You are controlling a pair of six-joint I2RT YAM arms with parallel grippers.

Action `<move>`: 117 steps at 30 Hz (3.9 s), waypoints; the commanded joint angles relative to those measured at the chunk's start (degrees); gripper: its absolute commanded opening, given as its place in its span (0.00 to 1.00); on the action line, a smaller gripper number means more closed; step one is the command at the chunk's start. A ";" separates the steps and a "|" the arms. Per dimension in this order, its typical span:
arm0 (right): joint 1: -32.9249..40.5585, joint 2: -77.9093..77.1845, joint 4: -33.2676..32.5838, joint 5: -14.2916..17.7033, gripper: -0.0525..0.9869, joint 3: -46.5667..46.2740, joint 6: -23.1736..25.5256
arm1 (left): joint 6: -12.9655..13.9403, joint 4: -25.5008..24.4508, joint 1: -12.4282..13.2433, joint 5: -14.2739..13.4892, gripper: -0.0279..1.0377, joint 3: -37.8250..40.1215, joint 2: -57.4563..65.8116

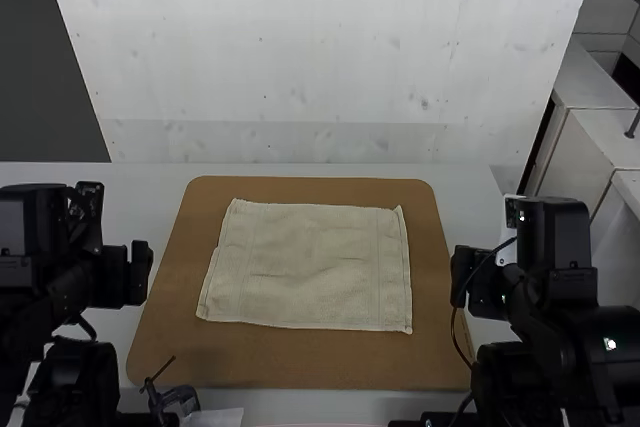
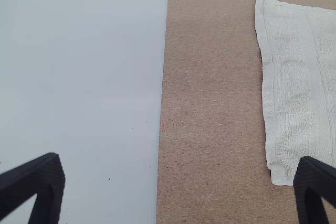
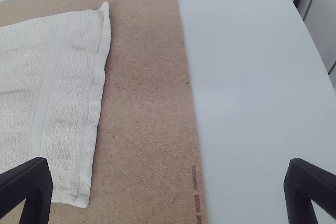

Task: Fold the towel.

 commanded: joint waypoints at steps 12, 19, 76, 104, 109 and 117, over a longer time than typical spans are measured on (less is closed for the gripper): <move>0.63 -1.33 0.73 -4.29 0.97 1.50 1.23 | -2.26 1.72 0.96 4.26 0.93 1.98 -2.37; 0.02 -1.15 0.73 -3.94 0.97 1.76 1.49 | -1.82 1.80 0.60 3.64 0.95 2.24 -1.84; 6.78 120.23 42.65 -2.70 0.78 43.69 8.79 | -6.04 21.93 -12.23 -4.53 0.95 29.66 76.82; 8.45 122.95 44.14 4.59 0.06 41.93 8.52 | -10.26 22.99 -16.18 -4.97 0.94 50.49 111.01; 8.72 122.95 44.41 4.59 0.06 41.32 8.17 | -10.43 22.63 -14.16 -4.79 0.94 56.82 116.63; 9.60 122.33 44.41 4.68 0.07 40.61 7.82 | -10.26 21.05 -13.99 -3.04 0.89 61.48 122.35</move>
